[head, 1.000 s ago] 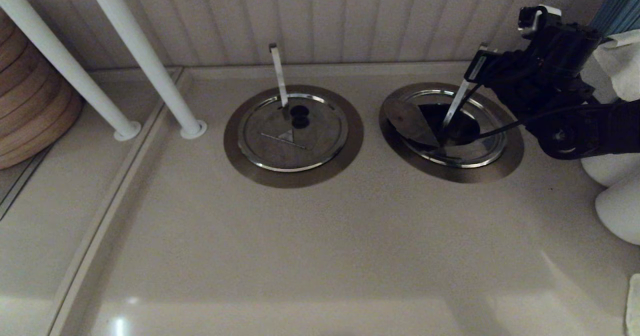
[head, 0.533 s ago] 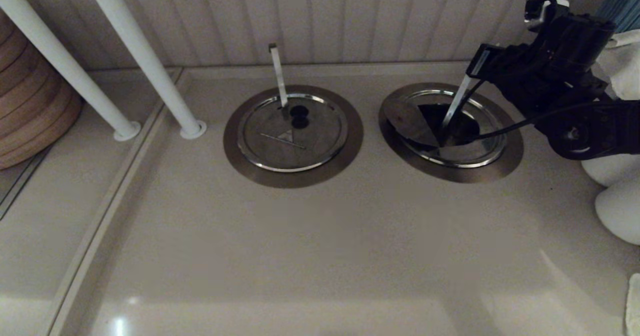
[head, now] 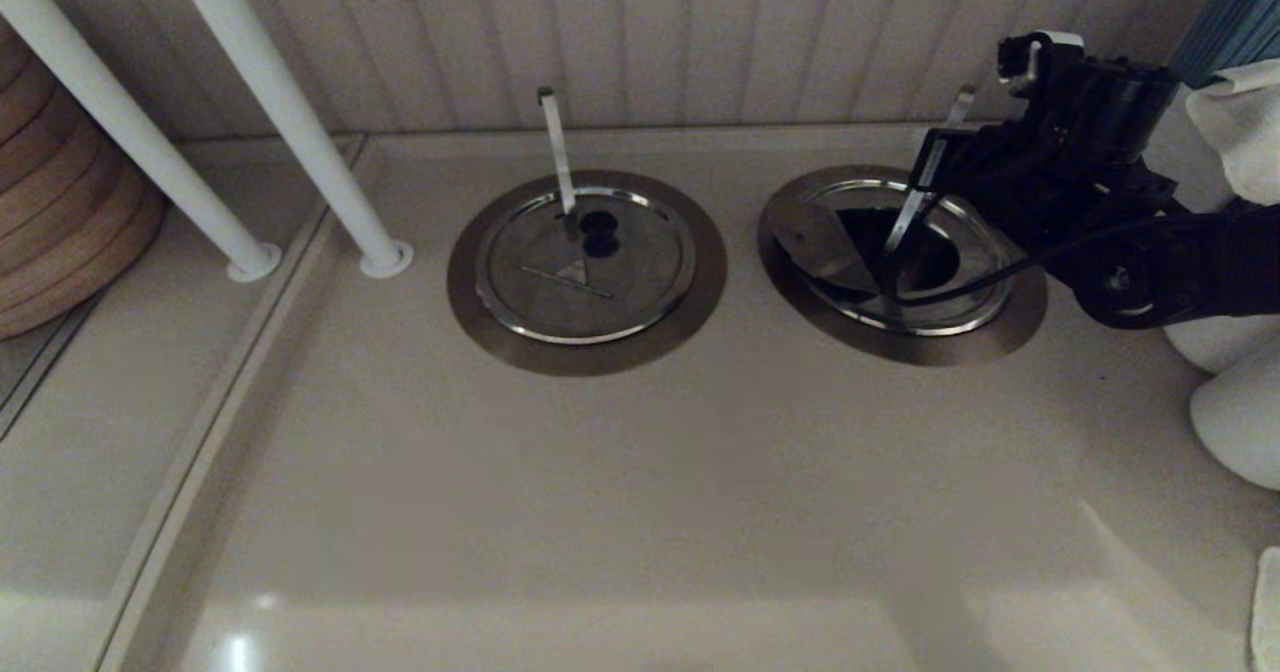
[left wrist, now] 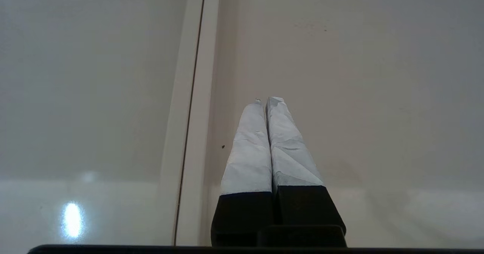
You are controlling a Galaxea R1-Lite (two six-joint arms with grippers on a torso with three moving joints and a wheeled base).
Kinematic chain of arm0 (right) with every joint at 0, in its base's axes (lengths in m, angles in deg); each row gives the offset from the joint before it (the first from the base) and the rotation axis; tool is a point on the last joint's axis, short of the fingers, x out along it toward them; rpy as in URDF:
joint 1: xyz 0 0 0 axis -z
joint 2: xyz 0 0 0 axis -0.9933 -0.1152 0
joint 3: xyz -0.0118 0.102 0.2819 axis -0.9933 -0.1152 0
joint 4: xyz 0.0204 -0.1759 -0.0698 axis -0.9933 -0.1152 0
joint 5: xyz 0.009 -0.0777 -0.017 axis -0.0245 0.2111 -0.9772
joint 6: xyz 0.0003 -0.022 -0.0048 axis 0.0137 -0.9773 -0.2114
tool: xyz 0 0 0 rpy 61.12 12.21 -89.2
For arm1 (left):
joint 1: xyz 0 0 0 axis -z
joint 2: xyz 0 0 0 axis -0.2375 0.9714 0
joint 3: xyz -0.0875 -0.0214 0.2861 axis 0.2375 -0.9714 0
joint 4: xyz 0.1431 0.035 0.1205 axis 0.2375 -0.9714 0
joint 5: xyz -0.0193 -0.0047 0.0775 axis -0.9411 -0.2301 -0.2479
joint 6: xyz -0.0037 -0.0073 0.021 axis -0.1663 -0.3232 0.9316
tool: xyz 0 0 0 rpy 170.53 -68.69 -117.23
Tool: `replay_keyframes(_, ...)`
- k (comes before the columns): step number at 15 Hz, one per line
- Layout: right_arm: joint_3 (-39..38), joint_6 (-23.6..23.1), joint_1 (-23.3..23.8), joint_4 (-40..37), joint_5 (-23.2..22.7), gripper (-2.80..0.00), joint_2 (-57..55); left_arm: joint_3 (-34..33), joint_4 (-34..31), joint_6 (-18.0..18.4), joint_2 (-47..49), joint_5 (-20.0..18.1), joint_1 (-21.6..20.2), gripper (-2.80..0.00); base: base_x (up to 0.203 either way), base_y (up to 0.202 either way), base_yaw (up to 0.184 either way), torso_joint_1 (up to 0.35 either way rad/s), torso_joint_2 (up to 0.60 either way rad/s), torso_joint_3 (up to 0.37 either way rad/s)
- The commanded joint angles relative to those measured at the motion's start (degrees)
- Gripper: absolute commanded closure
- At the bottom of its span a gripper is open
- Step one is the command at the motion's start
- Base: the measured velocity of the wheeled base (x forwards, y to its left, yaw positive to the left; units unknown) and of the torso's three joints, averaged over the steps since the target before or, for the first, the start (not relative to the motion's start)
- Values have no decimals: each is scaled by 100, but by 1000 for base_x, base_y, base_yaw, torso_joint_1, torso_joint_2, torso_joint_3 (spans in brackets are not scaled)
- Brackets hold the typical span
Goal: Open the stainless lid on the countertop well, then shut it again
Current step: Stir with a spoon
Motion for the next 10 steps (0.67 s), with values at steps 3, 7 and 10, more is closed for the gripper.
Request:
replay_keyframes(3,112,31,23,77,4,-280,-338,0,2,-2,-2,2,-1,0,0,0,0,0,0,0)
replay_keyframes(7,180,84,72,87,-16,-280,-436,0,2,-2,-2,2,-1,0,0,0,0,0,0,0)
replay_keyframes(10,310,99,160,93,-32,-280,-545,0,2,-2,-2,2,6,0,0,0,0,0,0,0)
